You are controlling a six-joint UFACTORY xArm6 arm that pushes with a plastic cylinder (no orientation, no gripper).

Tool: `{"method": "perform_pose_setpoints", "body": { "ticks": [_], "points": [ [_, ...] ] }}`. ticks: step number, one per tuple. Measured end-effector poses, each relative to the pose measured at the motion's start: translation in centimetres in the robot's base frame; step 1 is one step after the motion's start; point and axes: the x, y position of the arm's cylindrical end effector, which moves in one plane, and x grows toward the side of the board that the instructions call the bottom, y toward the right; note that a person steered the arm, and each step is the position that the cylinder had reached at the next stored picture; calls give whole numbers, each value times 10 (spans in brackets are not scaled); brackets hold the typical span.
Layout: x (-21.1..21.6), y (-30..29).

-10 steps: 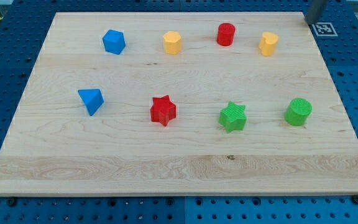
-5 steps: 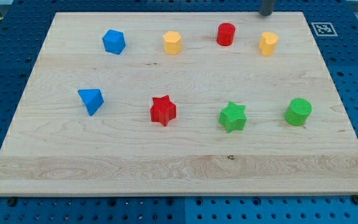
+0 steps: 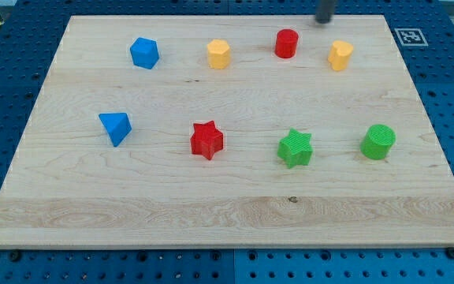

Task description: Move red circle a bit down

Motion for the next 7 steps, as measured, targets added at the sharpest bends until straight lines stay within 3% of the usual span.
{"method": "perform_pose_setpoints", "body": {
  "ticks": [1, 2, 5, 7],
  "points": [
    [42, -50],
    [80, -55],
    [50, -52],
    [85, -30]
  ]
}}
